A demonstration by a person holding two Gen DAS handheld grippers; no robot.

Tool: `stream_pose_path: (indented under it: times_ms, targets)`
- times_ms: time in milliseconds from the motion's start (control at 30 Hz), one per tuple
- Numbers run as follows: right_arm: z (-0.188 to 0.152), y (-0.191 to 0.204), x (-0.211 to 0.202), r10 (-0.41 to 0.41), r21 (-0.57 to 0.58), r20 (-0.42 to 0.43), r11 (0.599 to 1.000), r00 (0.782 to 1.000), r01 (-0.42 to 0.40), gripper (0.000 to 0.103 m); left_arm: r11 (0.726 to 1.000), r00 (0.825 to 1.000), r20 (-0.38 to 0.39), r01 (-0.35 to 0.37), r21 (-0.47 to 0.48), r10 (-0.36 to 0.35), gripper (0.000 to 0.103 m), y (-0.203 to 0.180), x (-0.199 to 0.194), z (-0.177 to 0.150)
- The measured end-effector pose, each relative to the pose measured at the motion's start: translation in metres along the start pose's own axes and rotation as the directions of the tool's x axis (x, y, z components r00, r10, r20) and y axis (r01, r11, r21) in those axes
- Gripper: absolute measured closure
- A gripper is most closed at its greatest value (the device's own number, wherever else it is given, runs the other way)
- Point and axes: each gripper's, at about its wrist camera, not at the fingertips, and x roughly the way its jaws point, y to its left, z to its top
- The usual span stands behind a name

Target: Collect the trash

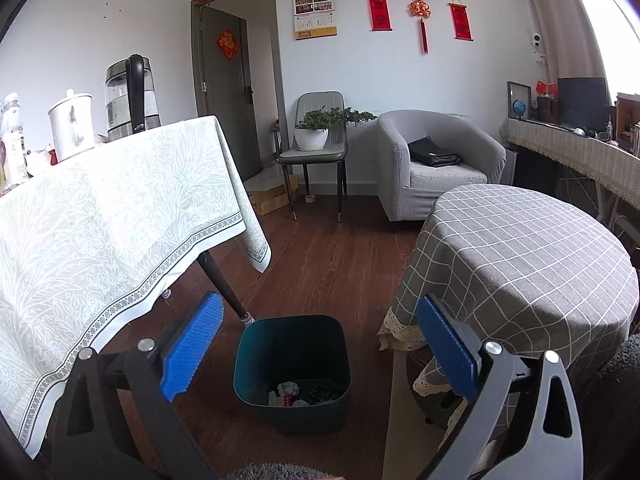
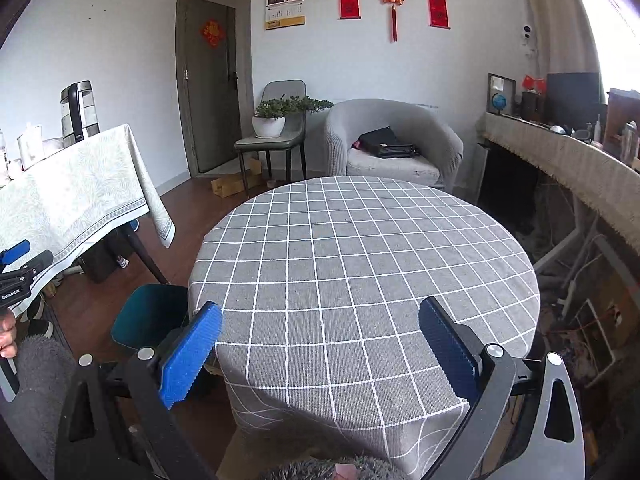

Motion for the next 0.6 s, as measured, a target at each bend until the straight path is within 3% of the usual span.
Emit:
stream_pose_path:
  times_ms: [300, 600]
  targets:
    - [-0.002, 0.007, -0.01, 0.072, -0.026, 0.048, 0.997, 0.996, -0.07, 0.004, 1.0, 1.0, -0.013, 0.007, -0.014, -0.007, 0.004, 0.004, 0.003, -0.002]
    - [-0.003, 0.008, -0.01, 0.066, -0.041, 0.046, 0.997, 0.997, -0.064, 0.004, 1.0, 1.0, -0.014, 0.013, -0.003, -0.013, 0.004, 0.0, 0.002, -0.003]
